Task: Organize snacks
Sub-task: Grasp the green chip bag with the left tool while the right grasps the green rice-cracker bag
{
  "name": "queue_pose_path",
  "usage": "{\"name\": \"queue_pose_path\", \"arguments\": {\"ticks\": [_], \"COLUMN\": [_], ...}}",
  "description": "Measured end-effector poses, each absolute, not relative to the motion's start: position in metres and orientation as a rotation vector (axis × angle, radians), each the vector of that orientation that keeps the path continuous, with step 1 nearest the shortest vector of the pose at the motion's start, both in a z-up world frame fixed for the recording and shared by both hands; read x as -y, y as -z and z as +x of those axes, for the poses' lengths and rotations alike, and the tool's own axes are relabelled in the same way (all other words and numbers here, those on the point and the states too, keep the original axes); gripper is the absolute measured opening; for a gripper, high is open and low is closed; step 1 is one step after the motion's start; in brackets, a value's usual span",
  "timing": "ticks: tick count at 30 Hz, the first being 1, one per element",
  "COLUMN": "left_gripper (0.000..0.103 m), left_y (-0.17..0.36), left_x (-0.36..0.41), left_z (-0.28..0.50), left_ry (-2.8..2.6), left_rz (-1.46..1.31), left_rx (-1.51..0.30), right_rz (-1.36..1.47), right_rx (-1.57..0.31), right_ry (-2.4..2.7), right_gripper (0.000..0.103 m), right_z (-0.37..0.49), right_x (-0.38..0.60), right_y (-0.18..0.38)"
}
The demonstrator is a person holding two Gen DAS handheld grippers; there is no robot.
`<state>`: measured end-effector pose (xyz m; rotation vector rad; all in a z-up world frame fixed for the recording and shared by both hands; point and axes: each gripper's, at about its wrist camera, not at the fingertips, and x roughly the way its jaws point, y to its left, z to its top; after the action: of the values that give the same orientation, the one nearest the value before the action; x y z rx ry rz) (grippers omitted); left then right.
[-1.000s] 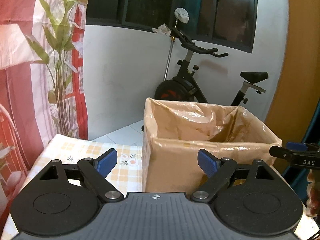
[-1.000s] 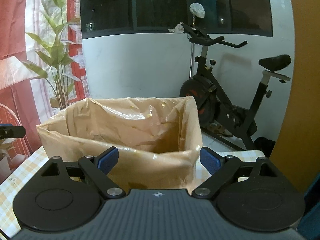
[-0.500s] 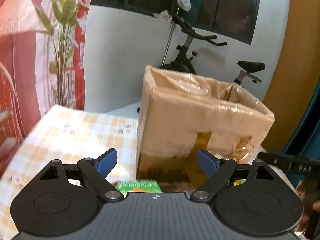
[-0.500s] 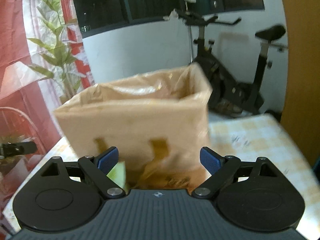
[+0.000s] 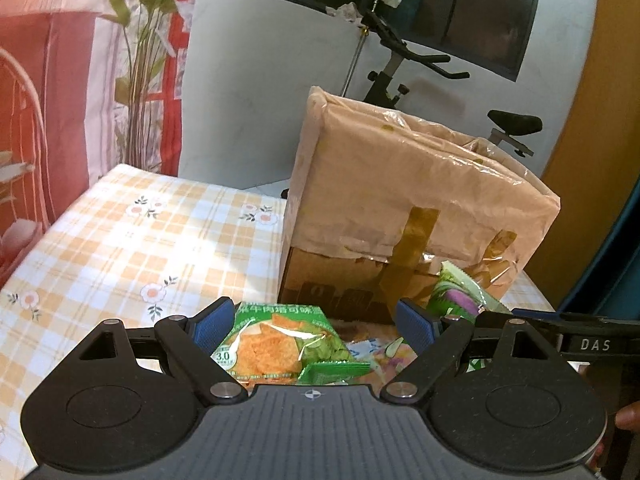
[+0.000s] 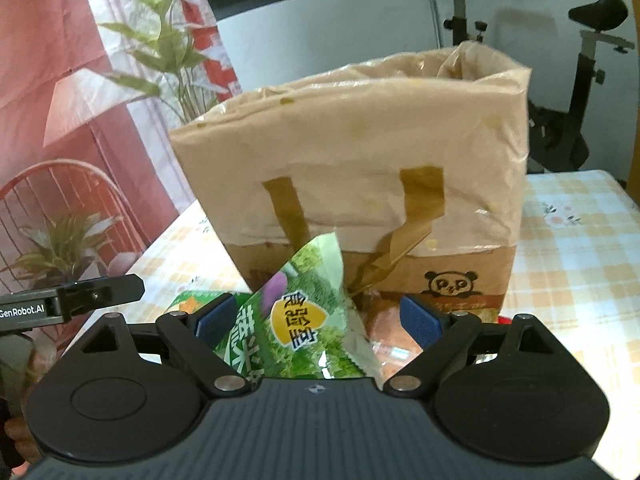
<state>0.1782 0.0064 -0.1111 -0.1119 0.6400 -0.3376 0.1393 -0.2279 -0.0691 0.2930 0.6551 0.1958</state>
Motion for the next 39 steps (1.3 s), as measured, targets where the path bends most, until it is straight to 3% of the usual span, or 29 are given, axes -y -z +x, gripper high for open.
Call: {"name": "queue_pose_path", "arguments": {"ticks": [18,24,39], "left_gripper": [0.089,0.089,0.089], "left_y": [0.129,0.133,0.157], "left_x": [-0.010,-0.007,-0.007], "left_z": [0.178,0.181,0.254], "left_ry": [0.325,0.328,0.241], "left_rz": [-0.127,-0.110,-0.142], "left_rx": [-0.689,-0.707,-0.851], "right_rz": [0.283,0.307,0.199], "right_rx": [-0.818,-0.792,-0.602], "right_ry": [-0.265,-0.292,-0.146], "right_gripper": [0.092,0.073,0.069], "right_z": [0.167,0.156,0.116], "right_x": [0.201,0.206,0.232], "right_y": [0.097,0.093,0.062]}}
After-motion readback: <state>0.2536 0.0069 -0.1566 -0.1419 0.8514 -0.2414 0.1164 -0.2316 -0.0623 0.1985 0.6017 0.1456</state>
